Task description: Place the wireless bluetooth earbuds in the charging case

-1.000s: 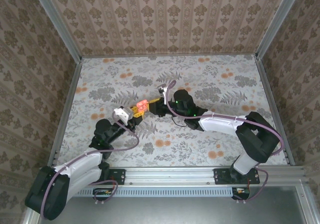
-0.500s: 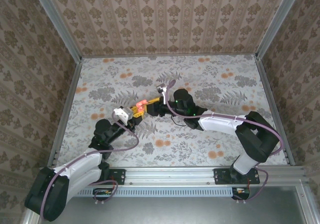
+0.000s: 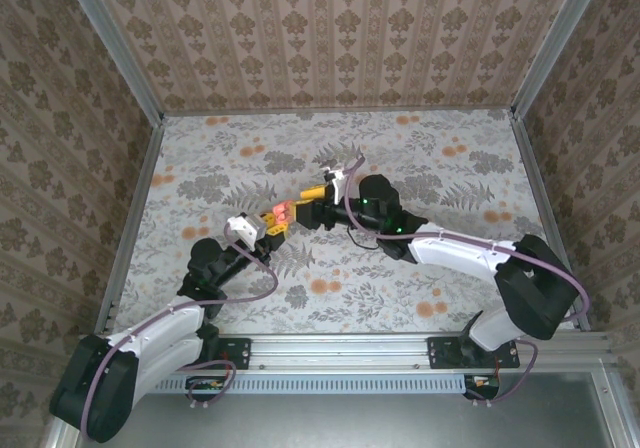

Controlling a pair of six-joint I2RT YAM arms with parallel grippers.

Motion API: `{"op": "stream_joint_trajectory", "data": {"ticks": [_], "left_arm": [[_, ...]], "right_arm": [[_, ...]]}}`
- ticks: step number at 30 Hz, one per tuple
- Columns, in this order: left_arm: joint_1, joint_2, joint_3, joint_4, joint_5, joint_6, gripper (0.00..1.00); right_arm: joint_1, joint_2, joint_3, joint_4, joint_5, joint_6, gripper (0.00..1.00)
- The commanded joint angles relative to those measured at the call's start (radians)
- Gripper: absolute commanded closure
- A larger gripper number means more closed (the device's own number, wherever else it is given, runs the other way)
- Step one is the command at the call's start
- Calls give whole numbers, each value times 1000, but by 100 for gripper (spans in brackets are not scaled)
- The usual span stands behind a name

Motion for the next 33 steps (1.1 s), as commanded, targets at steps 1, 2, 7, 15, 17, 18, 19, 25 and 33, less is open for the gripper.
{"op": "stream_joint_trajectory", "data": {"ticks": [1,2,7,15,17,18,19,25,33], "left_arm": [[9,-4,9,47,52,-19,92],[8,-5,14,47,68,-25,92],[7,-6,40,49,132,-57,92],[6,0,59,80,178,-83,92],[6,-2,68,86,193,-89,92],[6,-2,71,87,198,-91,92],[6,-2,74,88,205,-93,92],[2,-8,80,92,218,-104,92],[-1,-17,85,81,221,-102,92]], "right_arm": [[-7,-69,-39,-29,37,-61,40],[-10,-77,-50,-44,55,-80,40],[-46,-197,-99,-114,80,-171,36],[-143,-368,-251,-83,35,-301,25],[-184,-395,-257,-114,-39,-324,23],[-203,-399,-253,-129,-82,-336,23],[-219,-399,-244,-154,-131,-357,23],[-229,-357,-228,-204,-303,-638,37],[-187,-219,-130,-224,-342,-753,42]]}}
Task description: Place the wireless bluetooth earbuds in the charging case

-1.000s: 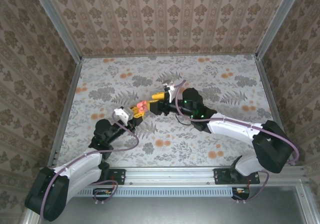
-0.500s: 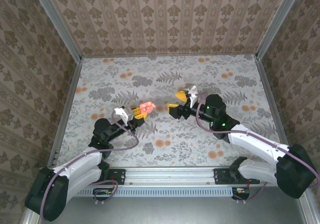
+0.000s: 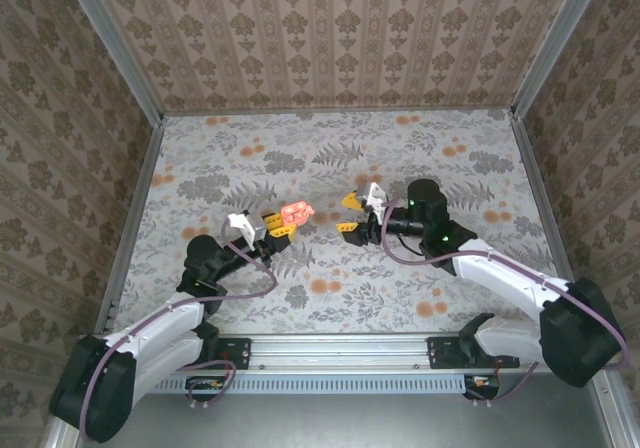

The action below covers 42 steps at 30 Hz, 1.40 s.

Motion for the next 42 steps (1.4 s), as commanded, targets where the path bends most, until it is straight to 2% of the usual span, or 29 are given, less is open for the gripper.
{"op": "stream_joint_trajectory", "data": {"ticks": [1,8,14,28,42], "left_arm": [[-2,-19,31,34,28,-17,92],[-4,-44,30,7,23,-9,92],[-5,-54,30,-2,15,-4,92],[-4,-57,31,-15,2,12,92],[-4,-56,31,-33,-7,22,92]], "right_arm": [[24,58,68,-2,-68,-96,44],[42,192,142,67,-121,-87,51],[50,237,180,74,-154,-91,56],[65,235,193,79,-179,-90,75],[70,225,205,75,-196,-89,81]]}}
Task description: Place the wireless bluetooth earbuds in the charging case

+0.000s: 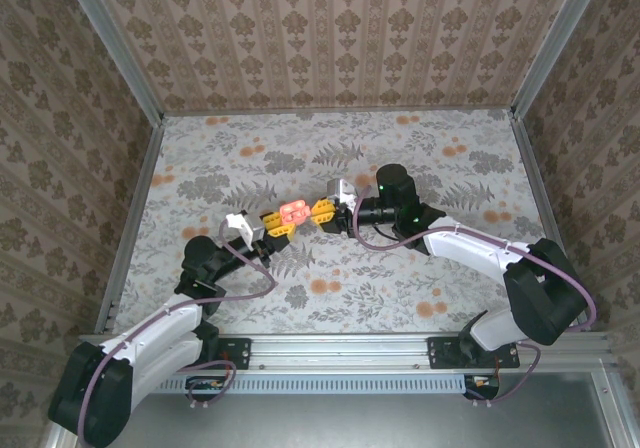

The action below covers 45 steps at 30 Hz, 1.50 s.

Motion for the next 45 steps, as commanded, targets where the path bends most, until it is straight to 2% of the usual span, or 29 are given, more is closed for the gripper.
{"op": "stream_joint_trajectory", "data": {"ticks": [1,45], "left_arm": [[-3,-17,27,-9,-2,20,92],[-5,-28,26,-16,8,16,92]], "right_arm": [[8,-5,33,35,-43,-16,82],[57,64,105,61,-28,-4,87]]}}
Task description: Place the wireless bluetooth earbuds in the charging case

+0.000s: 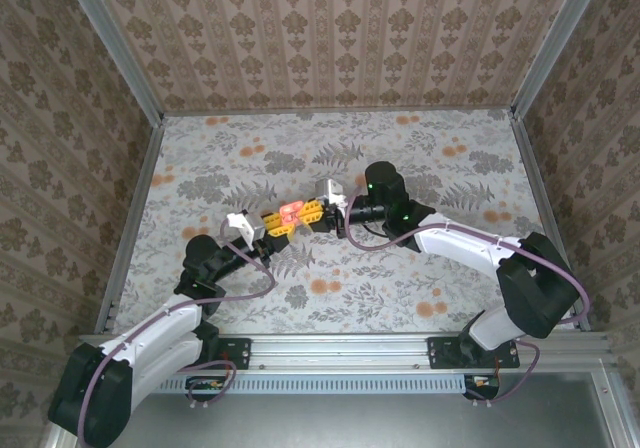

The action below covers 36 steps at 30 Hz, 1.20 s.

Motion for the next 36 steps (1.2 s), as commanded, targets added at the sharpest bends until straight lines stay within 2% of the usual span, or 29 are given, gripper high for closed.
{"op": "stream_joint_trajectory", "data": {"ticks": [1,6,11,14,17,19,23,36], "left_arm": [[-5,-21,26,34,23,14,92],[-5,-20,25,38,24,13,92],[-5,-17,26,56,38,13,92],[-7,-5,26,80,47,12,92],[-9,8,28,107,93,6,92],[-14,14,31,118,107,6,92],[-26,24,42,129,135,12,92],[-57,41,68,113,152,32,92]], "right_arm": [[7,14,39,38,-13,-3,86],[7,-4,27,72,-16,19,84],[-6,-66,-14,76,-9,26,68],[-32,-128,-64,83,13,44,53],[-61,-190,-118,85,25,63,31],[-72,-213,-129,32,28,61,21],[-74,-208,-100,-98,45,46,17],[-37,-35,50,-177,-131,29,19]]}}
